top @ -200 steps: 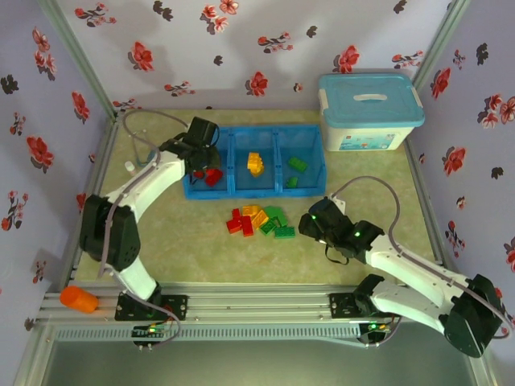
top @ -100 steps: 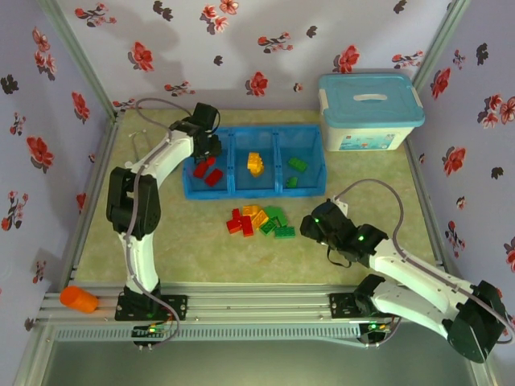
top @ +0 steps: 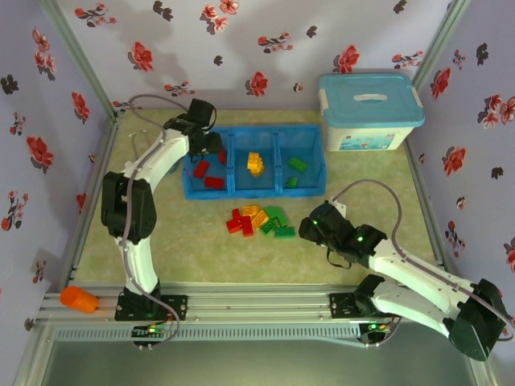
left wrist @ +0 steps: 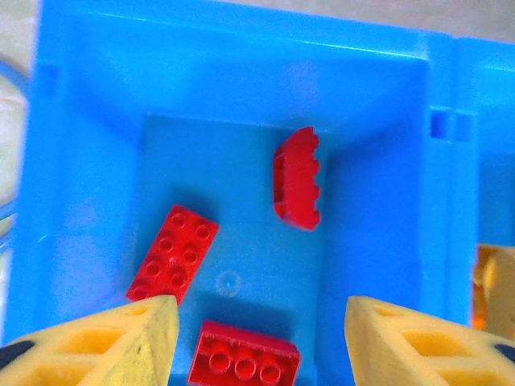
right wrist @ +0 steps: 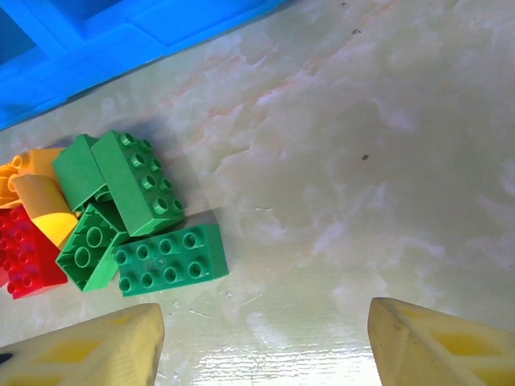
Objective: Sort the legos into containers by color
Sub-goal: Place the lego in the container, then pick up the lego from the center of the table.
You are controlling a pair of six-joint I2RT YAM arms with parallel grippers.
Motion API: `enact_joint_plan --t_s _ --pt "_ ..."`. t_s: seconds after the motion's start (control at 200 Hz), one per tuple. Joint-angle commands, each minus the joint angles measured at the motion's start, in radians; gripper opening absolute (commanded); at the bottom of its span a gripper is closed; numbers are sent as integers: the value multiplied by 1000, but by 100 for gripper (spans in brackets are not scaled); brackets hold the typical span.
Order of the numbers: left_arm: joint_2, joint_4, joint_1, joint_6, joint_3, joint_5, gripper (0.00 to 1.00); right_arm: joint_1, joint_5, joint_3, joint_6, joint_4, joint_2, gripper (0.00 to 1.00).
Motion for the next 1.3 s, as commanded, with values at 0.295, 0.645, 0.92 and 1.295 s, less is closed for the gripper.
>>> enact_joint_plan --t_s 0.295,0.645,0.92,1.295 --pt "-542 147 -51 -84 -478 4 58 100 22 166 -59 9 205 72" --pt "-910 183 -192 -185 -885 -12 58 122 -42 356 -142 41 505 69" --pt "-1128 102 -258 -248 -1046 -32 58 124 -79 485 -172 44 706 60" --pt "-1244 57 -267 -292 -1121 -38 58 123 -63 636 -196 -5 889 50"
